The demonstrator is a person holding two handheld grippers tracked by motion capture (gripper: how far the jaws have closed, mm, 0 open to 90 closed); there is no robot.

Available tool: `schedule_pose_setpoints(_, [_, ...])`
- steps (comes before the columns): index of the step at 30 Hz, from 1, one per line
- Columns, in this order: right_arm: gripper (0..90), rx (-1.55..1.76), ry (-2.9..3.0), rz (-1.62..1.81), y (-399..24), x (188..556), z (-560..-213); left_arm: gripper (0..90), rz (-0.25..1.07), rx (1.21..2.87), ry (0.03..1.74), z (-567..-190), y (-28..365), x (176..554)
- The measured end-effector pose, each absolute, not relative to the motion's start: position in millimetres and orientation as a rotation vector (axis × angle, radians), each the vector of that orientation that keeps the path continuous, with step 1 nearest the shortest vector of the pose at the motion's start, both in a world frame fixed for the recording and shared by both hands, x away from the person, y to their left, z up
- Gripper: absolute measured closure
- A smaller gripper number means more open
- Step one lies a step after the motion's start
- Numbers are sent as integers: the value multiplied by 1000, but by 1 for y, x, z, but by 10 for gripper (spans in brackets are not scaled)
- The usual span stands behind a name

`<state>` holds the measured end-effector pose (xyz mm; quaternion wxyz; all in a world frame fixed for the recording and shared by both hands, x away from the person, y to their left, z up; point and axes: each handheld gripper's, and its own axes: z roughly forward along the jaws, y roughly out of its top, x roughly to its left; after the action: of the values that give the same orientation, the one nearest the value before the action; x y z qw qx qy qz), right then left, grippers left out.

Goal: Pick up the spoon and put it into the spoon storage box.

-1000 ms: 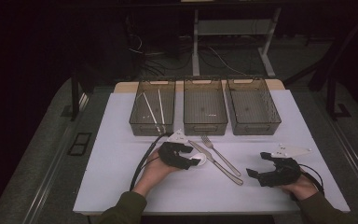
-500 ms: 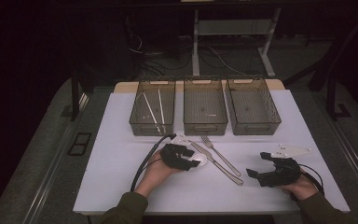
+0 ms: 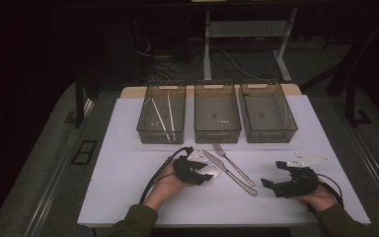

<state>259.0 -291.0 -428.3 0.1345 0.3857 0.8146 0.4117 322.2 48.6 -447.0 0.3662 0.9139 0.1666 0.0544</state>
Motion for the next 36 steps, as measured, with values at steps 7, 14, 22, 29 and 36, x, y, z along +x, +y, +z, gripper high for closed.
schedule_pose_setpoints(7, [138,1124,2357,1192,-291,259,-428,635,145,2362,415,-445,50,321])
schedule_pose_setpoints(14, [138,1126,2360,1191,-291,259,-429,777,151,2349,405,-441,53,320])
schedule_pose_setpoints(22, [138,1126,2360,1192,-291,259,-429,820,135,2341,409,-438,54,319])
schedule_pose_setpoints(29, [138,1118,2358,1200,-292,259,-428,824,147,2343,389,-437,52,316])
schedule_pose_setpoints(36, [138,1118,2357,1200,-292,259,-428,824,152,2323,386,-431,57,315])
